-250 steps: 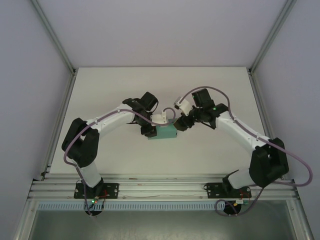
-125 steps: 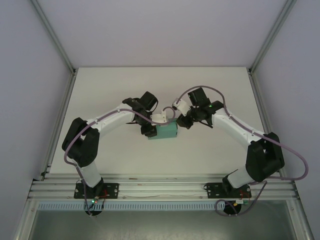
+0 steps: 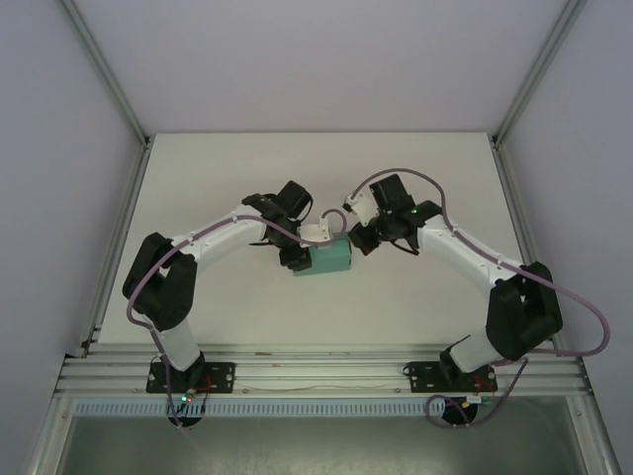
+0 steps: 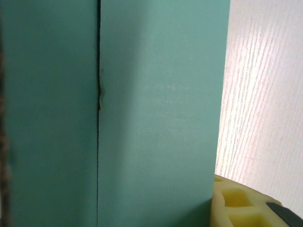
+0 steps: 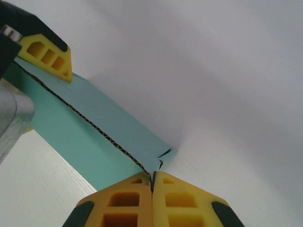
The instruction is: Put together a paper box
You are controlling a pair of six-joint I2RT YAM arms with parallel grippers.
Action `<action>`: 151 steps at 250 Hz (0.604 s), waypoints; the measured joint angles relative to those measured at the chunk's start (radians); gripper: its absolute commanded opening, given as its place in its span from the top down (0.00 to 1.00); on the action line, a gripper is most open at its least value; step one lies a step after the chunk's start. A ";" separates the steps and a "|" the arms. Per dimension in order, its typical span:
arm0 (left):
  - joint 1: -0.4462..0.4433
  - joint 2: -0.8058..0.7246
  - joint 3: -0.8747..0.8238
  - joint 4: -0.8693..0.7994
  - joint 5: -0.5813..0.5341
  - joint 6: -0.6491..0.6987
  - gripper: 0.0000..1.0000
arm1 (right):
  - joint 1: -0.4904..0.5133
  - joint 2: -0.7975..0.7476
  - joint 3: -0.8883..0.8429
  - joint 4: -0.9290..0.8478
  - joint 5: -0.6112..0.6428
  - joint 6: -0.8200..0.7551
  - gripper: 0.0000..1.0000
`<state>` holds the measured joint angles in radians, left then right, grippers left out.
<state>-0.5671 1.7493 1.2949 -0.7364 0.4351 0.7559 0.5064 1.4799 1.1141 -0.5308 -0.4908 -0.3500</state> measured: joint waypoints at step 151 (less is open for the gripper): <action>0.000 0.000 -0.003 0.023 0.000 -0.046 0.59 | 0.078 -0.070 -0.114 0.152 0.171 0.485 1.00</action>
<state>-0.5674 1.7489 1.2922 -0.7136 0.4351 0.7097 0.5846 1.4101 0.9997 -0.3786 -0.3195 0.1352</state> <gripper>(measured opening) 0.418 0.049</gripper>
